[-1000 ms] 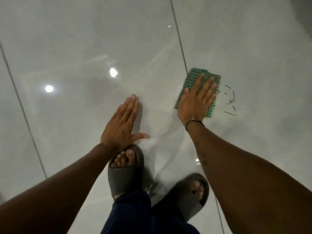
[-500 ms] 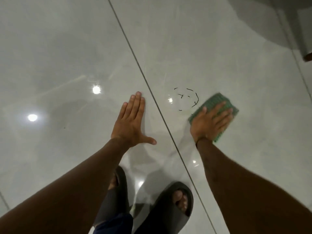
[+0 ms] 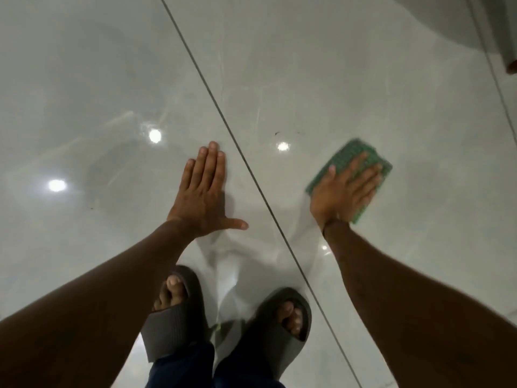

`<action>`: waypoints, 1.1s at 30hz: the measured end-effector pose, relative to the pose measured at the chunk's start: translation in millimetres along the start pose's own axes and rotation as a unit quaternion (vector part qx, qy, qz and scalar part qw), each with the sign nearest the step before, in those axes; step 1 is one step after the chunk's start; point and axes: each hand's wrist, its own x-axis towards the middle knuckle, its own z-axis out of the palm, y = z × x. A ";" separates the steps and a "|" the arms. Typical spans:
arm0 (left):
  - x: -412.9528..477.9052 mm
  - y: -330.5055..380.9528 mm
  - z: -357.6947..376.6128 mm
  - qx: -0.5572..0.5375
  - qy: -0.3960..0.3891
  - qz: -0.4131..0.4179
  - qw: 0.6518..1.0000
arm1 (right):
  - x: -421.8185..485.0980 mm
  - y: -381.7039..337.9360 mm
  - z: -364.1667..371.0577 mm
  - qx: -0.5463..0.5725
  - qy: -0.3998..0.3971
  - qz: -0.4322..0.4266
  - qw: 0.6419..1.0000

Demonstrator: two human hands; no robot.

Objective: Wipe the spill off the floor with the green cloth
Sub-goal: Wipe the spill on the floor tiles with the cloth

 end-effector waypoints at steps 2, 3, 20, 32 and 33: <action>2.0 1.4 -0.2 0.001 -0.001 -0.005 1.000 | 35.2 -49.1 -0.3 -0.008 -0.003 -0.039 0.999; 3.4 1.8 -1.1 0.005 -0.005 -0.006 1.000 | 43.4 -68.7 4.0 -0.031 0.006 -0.095 0.995; 3.8 -2.7 3.9 0.007 -0.002 0.001 1.000 | 92.1 -62.6 -17.2 -0.045 0.021 -0.102 0.994; 2.0 -11.0 3.5 -0.025 -0.005 0.014 1.000 | -33.6 97.6 -11.7 -0.103 -0.019 -0.127 0.986; 2.2 -10.5 4.2 -0.025 -0.004 0.014 1.000 | -7.6 80.1 -15.0 -0.066 0.010 -0.043 0.997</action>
